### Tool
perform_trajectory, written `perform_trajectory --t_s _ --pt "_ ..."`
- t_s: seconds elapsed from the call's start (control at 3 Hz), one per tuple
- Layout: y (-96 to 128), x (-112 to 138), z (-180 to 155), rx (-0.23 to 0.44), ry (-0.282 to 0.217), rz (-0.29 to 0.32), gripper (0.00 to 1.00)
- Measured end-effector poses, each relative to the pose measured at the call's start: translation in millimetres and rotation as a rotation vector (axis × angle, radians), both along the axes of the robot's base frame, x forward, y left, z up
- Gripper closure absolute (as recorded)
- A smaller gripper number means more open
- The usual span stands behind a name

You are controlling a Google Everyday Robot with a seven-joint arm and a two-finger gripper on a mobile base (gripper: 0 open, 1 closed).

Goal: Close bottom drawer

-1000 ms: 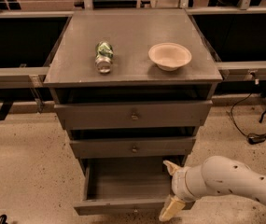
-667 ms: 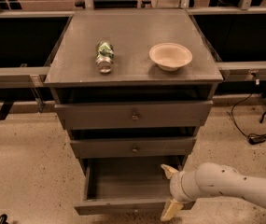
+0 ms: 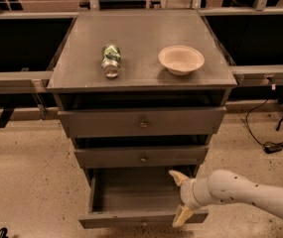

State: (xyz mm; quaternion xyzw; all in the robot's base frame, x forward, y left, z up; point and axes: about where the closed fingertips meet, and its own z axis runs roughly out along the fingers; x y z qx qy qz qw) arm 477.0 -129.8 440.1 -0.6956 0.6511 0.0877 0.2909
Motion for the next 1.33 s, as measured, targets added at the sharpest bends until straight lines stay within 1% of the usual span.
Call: perform_trajectory --t_s 0.33,0.67,1.0,1.33 --pt "1 -2 -1 -0.001 0.003 0.002 0.00" --pt "-4 8 -32 -0.014 0.044 0.021 0.00" --pt "-7 15 -83 -0.007 0.130 0.045 0.18" --pt "-4 13 -118 0.020 0.203 0.062 0.43"
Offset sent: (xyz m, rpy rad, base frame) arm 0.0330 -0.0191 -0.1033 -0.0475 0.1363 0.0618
